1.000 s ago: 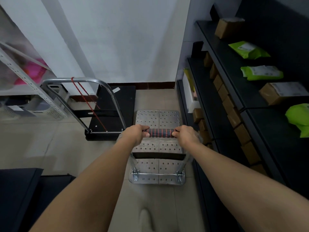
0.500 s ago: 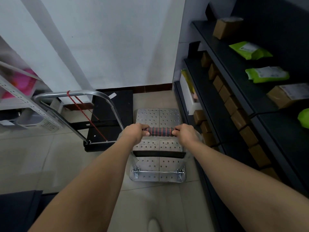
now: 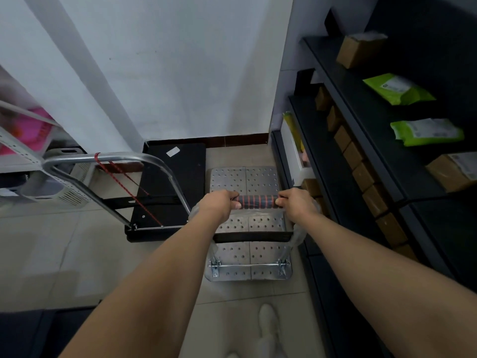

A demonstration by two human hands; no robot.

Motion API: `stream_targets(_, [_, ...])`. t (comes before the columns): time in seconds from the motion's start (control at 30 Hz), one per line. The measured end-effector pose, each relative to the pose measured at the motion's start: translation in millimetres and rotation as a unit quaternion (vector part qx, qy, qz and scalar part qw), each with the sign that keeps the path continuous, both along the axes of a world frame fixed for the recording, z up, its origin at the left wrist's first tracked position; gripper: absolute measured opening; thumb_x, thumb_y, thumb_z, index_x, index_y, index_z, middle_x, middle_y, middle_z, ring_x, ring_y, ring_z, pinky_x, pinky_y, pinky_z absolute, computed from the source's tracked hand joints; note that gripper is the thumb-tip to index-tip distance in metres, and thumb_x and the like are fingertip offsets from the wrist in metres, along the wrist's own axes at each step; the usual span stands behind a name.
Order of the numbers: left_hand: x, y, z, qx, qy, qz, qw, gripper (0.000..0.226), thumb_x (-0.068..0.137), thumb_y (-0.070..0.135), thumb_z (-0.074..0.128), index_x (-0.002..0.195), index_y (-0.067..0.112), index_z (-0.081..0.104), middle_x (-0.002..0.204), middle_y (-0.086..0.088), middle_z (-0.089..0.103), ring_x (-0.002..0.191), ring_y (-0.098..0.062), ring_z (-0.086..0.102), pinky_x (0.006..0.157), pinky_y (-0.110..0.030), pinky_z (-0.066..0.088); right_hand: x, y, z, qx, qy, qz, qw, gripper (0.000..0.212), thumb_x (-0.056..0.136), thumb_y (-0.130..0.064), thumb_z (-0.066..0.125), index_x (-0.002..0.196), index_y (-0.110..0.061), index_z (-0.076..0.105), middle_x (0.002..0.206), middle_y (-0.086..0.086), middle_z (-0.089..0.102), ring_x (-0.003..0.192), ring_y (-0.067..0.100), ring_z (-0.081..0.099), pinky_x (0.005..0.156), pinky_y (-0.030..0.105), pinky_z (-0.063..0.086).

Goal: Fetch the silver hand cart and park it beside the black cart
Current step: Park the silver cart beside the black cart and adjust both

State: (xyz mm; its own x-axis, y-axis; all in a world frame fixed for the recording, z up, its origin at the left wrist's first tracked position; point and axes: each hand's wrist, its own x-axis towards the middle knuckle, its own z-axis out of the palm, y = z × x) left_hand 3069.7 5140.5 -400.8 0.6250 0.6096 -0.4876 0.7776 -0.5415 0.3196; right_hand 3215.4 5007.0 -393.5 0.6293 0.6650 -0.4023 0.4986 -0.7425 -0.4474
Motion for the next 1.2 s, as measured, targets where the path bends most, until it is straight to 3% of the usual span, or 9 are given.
stream_targets(0.2, [30,14,4,0.000,-0.001,0.007,1.000,0.038,0.099,0.030,0.048,0.137,0.028,0.048,0.125,-0.004,0.060,0.113,-0.024,0.056,0.089,-0.036,0.049,34,19,0,-0.010,-0.017,0.019,1.000,0.023,0.098,-0.025,0.050,0.116,-0.017,0.064,0.104,0.006,0.063,0.091,0.018,0.058,0.063,0.026,0.042])
stream_targets(0.37, [55,29,7,-0.004,-0.006,0.025,1.000,0.039,0.099,0.025,0.049,0.138,0.029,0.047,0.123,-0.005,0.061,0.106,-0.025,0.059,0.090,-0.036,0.050,61,40,-4,-0.001,-0.007,0.015,1.000,0.024,0.098,-0.026,0.051,0.116,-0.016,0.064,0.106,0.006,0.063,0.098,0.021,0.059,0.082,0.034,0.050])
stream_targets(0.6, [83,53,5,-0.004,-0.009,0.029,1.000,0.036,0.099,0.024,0.048,0.135,0.028,0.050,0.116,-0.005,0.063,0.099,-0.024,0.060,0.086,-0.036,0.051,92,68,-6,-0.010,0.002,0.025,1.000,0.022,0.099,-0.027,0.048,0.113,-0.018,0.062,0.102,0.006,0.062,0.094,0.021,0.060,0.079,0.035,0.052])
stream_targets(1.2, [116,111,-6,0.002,-0.023,0.067,0.997,0.048,0.097,0.014,0.052,0.140,0.033,0.044,0.129,-0.001,0.059,0.115,-0.024,0.057,0.092,-0.034,0.047,123,126,-6,0.000,-0.005,0.041,0.999,0.024,0.099,-0.029,0.047,0.110,-0.016,0.064,0.101,0.009,0.063,0.094,0.023,0.060,0.081,0.037,0.053])
